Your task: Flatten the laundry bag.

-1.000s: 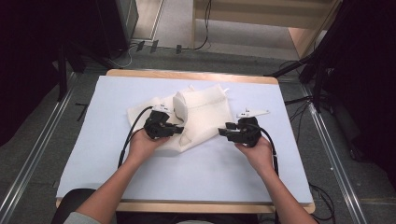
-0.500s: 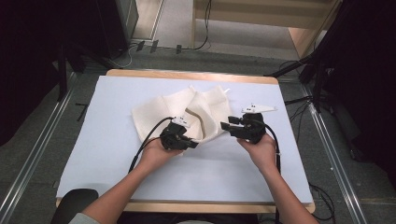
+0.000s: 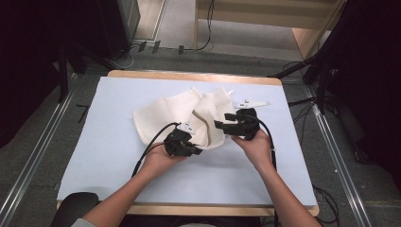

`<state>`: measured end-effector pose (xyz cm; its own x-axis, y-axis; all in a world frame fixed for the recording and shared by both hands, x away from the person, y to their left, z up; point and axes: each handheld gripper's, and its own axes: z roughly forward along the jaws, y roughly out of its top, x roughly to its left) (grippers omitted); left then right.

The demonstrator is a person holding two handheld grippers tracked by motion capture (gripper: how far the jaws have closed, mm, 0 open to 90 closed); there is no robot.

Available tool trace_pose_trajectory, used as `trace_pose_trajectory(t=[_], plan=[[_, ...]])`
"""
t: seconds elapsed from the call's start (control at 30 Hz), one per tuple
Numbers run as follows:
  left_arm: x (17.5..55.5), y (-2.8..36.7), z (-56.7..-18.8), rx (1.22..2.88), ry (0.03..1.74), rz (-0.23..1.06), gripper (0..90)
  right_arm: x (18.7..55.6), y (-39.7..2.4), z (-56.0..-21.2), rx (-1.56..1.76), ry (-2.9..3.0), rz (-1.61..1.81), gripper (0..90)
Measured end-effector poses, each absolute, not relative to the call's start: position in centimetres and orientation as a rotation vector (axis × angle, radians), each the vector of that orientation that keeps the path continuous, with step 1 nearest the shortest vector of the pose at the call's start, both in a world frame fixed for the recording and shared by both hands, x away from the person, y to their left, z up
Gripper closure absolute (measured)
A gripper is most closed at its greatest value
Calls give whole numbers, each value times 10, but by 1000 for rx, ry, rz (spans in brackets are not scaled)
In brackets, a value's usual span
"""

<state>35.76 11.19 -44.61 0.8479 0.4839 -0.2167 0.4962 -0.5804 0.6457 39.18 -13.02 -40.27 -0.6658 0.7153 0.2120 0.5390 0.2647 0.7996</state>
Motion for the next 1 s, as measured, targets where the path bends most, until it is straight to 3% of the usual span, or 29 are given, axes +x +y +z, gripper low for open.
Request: trace_pose_trajectory(t=[0.13,0.2,0.33,0.4,0.67,1.0], plan=[[356,115,-446,2278,714,-18,843,402,-113,-417,1155,2406,1309,388],[356,118,-445,2275,720,-15,839,406,-109,-423,1176,2442,1304,472],[357,127,-444,2236,752,-55,774,409,-104,-428,1170,2505,1316,759],[358,130,-441,2231,759,-74,717,408,-102,-428,1145,2513,1304,824],[355,151,-418,2180,821,-141,550,406,-96,-427,1109,2529,1290,835],[356,197,-394,2109,922,-97,508,408,-99,-426,1113,2526,1290,834]])
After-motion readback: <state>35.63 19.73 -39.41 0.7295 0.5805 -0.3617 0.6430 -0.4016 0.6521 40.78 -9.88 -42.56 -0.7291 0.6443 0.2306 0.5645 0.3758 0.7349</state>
